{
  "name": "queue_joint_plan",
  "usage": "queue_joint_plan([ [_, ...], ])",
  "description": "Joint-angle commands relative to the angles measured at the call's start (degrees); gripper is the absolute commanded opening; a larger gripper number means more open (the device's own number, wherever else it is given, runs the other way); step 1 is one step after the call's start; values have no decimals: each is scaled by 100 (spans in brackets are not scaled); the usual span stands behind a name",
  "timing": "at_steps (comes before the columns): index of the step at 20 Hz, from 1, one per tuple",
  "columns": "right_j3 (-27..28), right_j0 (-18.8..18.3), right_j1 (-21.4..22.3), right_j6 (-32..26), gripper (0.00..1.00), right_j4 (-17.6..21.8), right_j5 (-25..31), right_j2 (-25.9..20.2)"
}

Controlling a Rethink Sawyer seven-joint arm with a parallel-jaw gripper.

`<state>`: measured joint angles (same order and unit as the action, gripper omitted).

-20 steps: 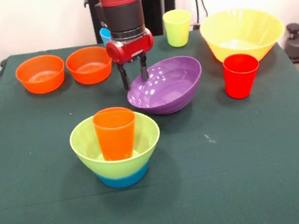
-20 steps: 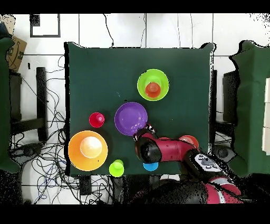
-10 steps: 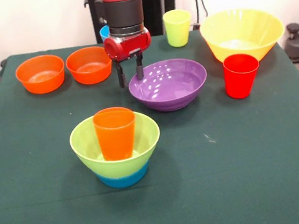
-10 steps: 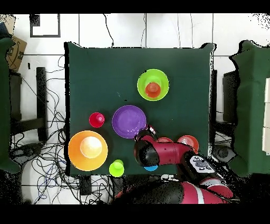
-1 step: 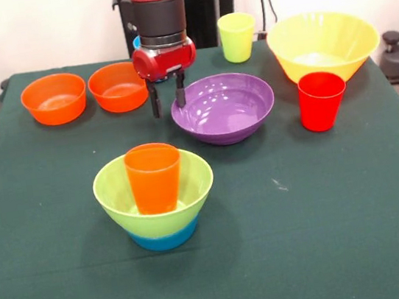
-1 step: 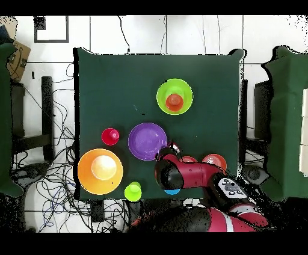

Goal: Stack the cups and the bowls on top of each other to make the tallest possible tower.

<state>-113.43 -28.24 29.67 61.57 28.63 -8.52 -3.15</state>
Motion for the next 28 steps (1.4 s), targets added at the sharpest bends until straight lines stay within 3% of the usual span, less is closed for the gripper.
queue_joint_plan([
  [1,491,-132,-102,780,100,314,-39,-309],
  [15,441,-769,-622,363,100,292,1057,-1215],
  [21,428,-792,-740,334,100,338,1122,-1279],
  [28,303,-792,-576,420,100,303,1116,-1383],
])
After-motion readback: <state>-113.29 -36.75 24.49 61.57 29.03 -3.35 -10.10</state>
